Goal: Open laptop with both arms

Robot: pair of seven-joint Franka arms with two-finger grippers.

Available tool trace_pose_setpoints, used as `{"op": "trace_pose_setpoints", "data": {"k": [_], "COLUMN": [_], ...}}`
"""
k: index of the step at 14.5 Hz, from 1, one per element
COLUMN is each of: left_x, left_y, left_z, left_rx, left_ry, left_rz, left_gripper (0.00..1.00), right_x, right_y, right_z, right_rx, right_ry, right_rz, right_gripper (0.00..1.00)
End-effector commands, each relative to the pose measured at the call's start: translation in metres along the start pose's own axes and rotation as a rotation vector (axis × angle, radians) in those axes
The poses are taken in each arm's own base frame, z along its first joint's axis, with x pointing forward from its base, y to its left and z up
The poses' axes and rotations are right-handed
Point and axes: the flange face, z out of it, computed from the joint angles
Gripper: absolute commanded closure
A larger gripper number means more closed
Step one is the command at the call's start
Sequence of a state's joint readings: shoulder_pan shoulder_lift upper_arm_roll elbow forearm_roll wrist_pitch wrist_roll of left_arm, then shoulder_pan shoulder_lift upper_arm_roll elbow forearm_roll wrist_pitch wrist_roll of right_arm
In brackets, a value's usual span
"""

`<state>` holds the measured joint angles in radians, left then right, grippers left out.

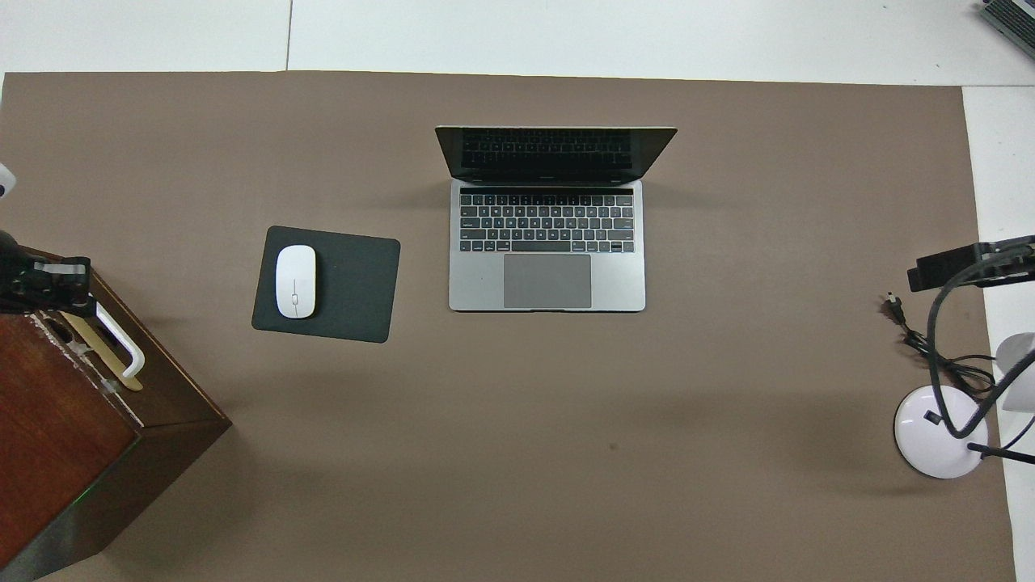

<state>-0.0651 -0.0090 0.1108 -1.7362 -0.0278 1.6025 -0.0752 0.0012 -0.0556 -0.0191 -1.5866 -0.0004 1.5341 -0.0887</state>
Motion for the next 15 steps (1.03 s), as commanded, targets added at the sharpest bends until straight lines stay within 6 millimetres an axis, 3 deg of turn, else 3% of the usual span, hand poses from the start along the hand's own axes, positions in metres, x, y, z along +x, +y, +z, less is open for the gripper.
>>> {"op": "trace_pose_setpoints", "data": {"k": [1,2,3,4,7,10,13,15], "left_x": [-0.004,-0.003,-0.003,-0.003,-0.002,0.000,0.003,0.001], "left_y": [-0.006,-0.005,-0.006,-0.006,-0.005,0.009,0.011,0.022], "left_z": [-0.001,-0.001,0.000,0.000,-0.001,-0.004,-0.023,-0.039], "left_rx": [0.010,0.011,0.011,0.011,0.009,0.000,-0.007,0.006], "left_ry": [0.050,0.049,0.049,0.049,0.053,0.061,0.096,0.117], "left_rz": [0.024,0.027,0.025,0.019,0.016,0.035,0.044,0.066], "left_gripper": [0.71,0.62,0.43,0.00,0.00,0.00,0.00,0.00], "right_x": [-0.010,-0.010,-0.010,-0.010,-0.010,-0.010,-0.010,-0.010], "right_y": [0.002,0.002,0.002,0.002,0.002,0.002,0.003,0.002], "right_z": [-0.001,-0.001,-0.001,-0.001,-0.001,-0.001,-0.001,-0.001], "right_rx": [-0.007,-0.007,-0.007,-0.007,-0.007,-0.007,-0.007,-0.007], "right_ry": [-0.005,-0.005,-0.005,-0.005,-0.007,-0.008,-0.008,-0.008], "right_rz": [0.020,0.020,0.022,0.020,0.020,0.022,0.024,0.022], "right_gripper": [0.00,0.00,0.00,0.00,0.00,0.00,0.00,0.00]}}
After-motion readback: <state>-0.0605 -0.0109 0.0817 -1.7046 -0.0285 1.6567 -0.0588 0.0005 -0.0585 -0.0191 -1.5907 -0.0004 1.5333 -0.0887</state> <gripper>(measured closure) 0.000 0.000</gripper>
